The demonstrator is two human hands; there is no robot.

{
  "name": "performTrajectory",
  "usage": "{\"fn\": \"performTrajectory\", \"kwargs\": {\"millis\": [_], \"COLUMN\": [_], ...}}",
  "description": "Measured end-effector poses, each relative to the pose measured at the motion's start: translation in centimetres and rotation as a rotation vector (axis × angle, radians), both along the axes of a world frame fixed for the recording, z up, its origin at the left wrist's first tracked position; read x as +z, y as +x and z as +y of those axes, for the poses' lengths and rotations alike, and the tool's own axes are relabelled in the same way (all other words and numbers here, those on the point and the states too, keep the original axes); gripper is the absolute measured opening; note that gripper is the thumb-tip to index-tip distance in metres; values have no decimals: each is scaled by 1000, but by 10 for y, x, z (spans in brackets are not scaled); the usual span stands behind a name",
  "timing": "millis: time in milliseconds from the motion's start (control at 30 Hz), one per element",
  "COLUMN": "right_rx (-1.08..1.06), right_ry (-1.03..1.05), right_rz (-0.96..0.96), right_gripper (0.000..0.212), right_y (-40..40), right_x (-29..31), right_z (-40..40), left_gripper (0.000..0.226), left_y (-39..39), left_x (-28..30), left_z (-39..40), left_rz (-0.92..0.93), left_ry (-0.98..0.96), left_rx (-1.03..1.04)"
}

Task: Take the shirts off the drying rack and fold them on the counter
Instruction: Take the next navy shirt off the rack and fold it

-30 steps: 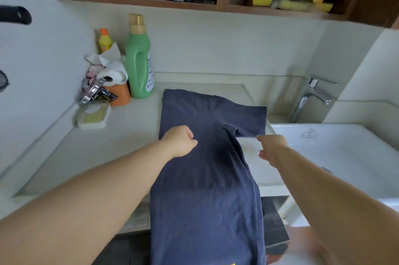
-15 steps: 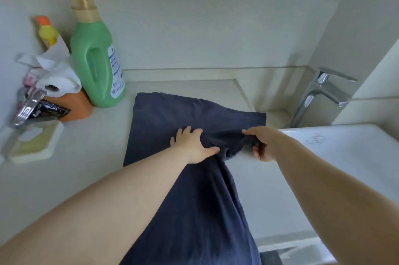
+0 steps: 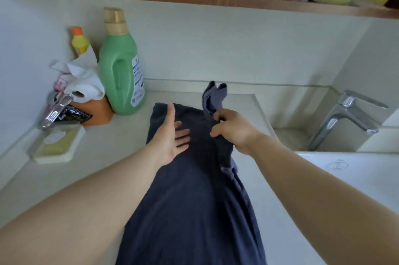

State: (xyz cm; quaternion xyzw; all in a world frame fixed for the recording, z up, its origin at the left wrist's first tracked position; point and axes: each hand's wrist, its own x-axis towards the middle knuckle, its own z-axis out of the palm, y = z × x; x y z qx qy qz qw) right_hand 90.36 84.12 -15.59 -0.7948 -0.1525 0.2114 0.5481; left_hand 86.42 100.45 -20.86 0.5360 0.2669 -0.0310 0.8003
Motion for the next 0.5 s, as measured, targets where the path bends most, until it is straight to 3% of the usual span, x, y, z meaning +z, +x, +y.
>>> {"fn": "performTrajectory", "kwargs": {"millis": [67,133,233,300,400,500], "right_rx": [265,365,75,-104,-78,80], "right_ry": [-122,-195,-242,-282,-338,-434], "right_rz": [147,299,115,-9,-104,-262], "right_gripper": [30,25,13,18,44,58], "right_y": [-11,-15,-2,7,19,36], "right_x": [-8,-22,-39,-43,-47,-52], "right_z": [19,28,23,18,17,29], "left_gripper": [92,77,40,22,7,15], "left_y": [-6,-14,-18,-16,-15,-15], "left_x": [-6,-16,-33,-36,-28,-25], "left_z": [28,41,40,40,41,47], "left_rz": [-7,34,174,177,125,95], "left_ry": [-173,-152,230,333,413,576], "left_rx": [28,-30,51,117,114,109]}}
